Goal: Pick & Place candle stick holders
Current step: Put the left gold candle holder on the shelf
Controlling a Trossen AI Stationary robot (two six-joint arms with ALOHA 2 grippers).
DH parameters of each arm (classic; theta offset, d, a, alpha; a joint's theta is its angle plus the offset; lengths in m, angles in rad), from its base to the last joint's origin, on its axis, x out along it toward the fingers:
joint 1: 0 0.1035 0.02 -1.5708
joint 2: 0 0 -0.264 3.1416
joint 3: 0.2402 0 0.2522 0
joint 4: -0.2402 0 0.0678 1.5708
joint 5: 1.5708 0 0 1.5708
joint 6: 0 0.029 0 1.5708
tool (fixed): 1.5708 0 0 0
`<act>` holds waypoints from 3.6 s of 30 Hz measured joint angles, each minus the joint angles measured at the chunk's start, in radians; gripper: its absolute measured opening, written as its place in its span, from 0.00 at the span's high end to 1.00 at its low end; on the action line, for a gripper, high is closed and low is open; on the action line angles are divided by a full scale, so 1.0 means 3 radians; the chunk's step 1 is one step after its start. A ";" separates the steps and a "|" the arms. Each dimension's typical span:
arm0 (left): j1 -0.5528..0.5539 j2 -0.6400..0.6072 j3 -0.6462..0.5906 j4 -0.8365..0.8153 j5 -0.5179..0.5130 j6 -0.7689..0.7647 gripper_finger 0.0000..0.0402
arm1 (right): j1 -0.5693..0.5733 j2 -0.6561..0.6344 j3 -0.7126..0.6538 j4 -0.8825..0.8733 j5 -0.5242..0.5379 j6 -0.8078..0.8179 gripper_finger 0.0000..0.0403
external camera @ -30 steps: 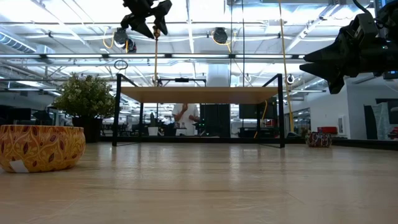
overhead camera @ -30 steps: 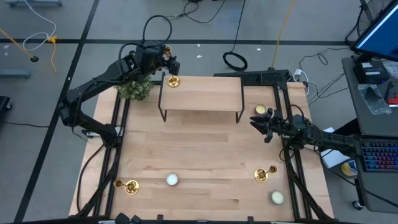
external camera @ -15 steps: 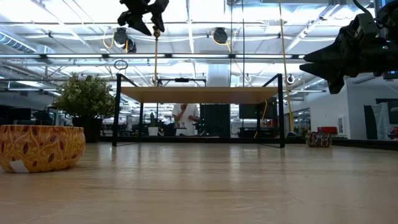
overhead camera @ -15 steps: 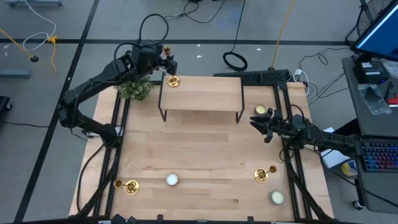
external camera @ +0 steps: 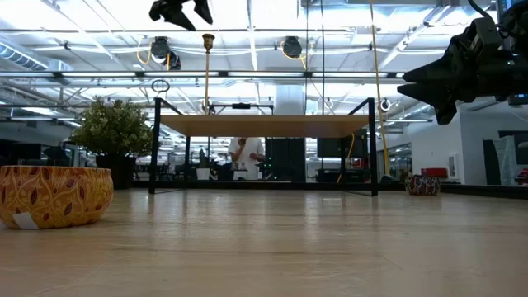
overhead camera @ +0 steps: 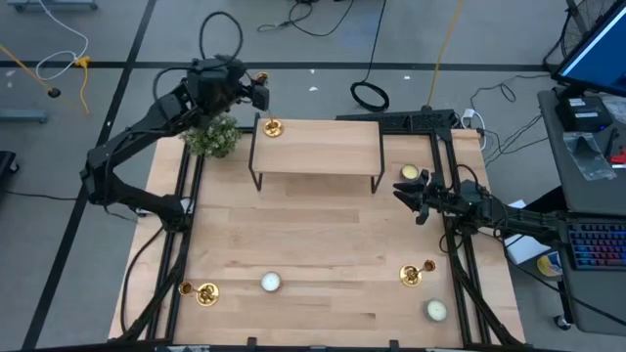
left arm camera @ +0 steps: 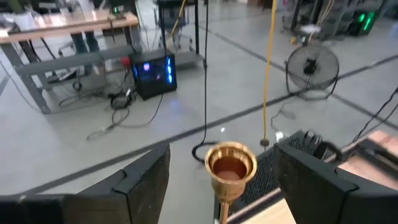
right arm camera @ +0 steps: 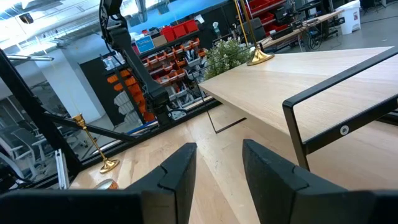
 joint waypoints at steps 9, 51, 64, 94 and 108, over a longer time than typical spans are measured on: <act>-0.0139 -0.0321 0.0000 -0.0095 0.0062 0.0001 0.33 | 0.0001 -0.0001 0.0000 0.0000 0.0000 -0.0006 0.69; -0.3207 -0.0275 0.0000 -0.2212 0.0649 -0.2544 0.55 | 0.0000 0.0000 -0.0001 0.0000 -0.0001 -0.0013 0.69; -0.3845 -0.0142 0.0000 -0.2756 0.1396 -0.4635 0.55 | 0.0000 0.0000 0.0000 0.0001 -0.0001 -0.0177 0.69; -0.5293 -0.0141 0.0000 -0.3164 0.1216 -0.7191 0.55 | 0.0000 -0.0001 0.0000 0.0001 -0.0001 -0.0177 0.69; -0.5838 0.0206 0.0000 -0.3278 0.1169 -0.7889 0.55 | 0.0000 0.0000 0.0000 0.0001 -0.0001 -0.0177 0.69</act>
